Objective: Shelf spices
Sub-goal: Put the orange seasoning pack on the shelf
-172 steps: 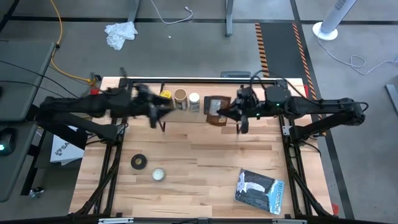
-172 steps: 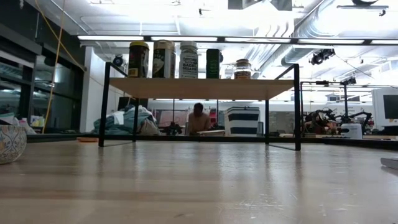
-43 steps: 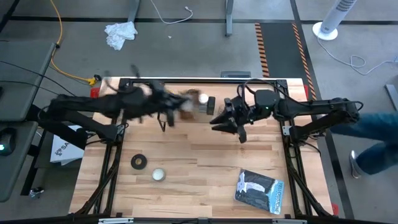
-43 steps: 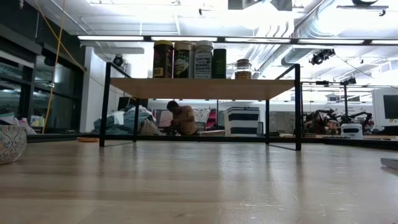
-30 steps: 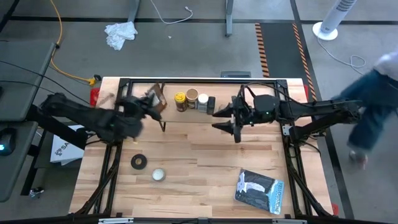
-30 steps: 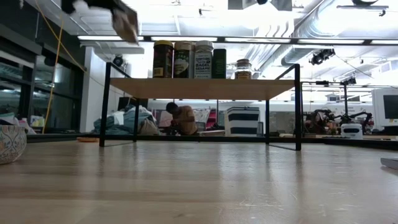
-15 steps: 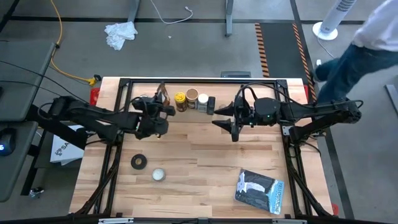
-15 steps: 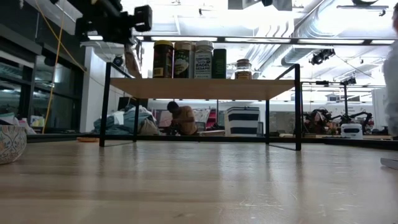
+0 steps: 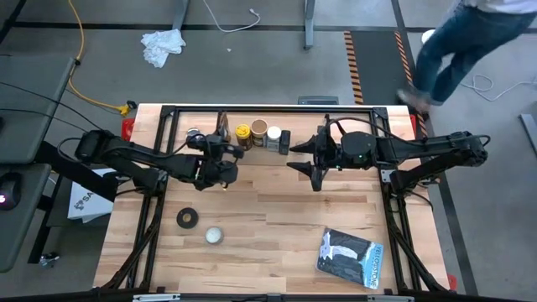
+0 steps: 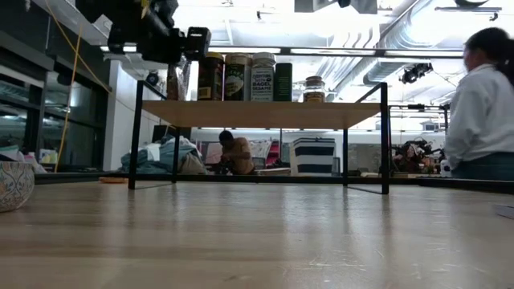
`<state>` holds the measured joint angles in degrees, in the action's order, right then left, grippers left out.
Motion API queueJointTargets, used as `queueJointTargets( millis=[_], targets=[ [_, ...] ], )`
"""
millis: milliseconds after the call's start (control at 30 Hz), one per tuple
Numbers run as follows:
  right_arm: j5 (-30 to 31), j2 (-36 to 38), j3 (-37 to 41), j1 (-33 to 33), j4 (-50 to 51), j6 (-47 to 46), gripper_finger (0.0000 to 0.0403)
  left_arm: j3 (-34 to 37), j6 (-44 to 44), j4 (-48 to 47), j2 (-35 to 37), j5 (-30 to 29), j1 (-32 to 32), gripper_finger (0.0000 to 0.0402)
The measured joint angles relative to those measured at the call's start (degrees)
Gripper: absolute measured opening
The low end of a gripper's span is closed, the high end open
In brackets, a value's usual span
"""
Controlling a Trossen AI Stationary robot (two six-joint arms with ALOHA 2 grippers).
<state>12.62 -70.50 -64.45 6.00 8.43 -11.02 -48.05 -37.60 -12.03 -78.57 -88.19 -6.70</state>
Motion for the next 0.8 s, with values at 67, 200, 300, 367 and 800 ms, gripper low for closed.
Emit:
queueJointTargets(
  millis=[67,200,300,367,800],
  targets=[
    [0.0,0.0,0.0,0.0,0.0,1.9,0.0224,0.0,4.9,1.9,-0.3,0.4,0.0,0.0008],
    [0.5,0.0,0.0,0.0,0.0,5.4,0.0224,0.0,12.4,5.7,-0.2,0.9,0.0,0.001],
    [0.8,0.0,0.0,0.0,0.0,7.6,0.0224,0.0,16.4,8.1,-0.3,2.4,-0.1,0.0034],
    [0.8,0.0,0.0,0.0,0.0,8.3,0.0224,0.0,17.3,8.7,-0.3,3.0,-0.1,0.0054],
    [0.8,0.0,0.0,0.0,0.0,9.3,0.0224,0.0,19.9,9.1,-0.2,3.3,-0.1,0.0137]
  ],
)
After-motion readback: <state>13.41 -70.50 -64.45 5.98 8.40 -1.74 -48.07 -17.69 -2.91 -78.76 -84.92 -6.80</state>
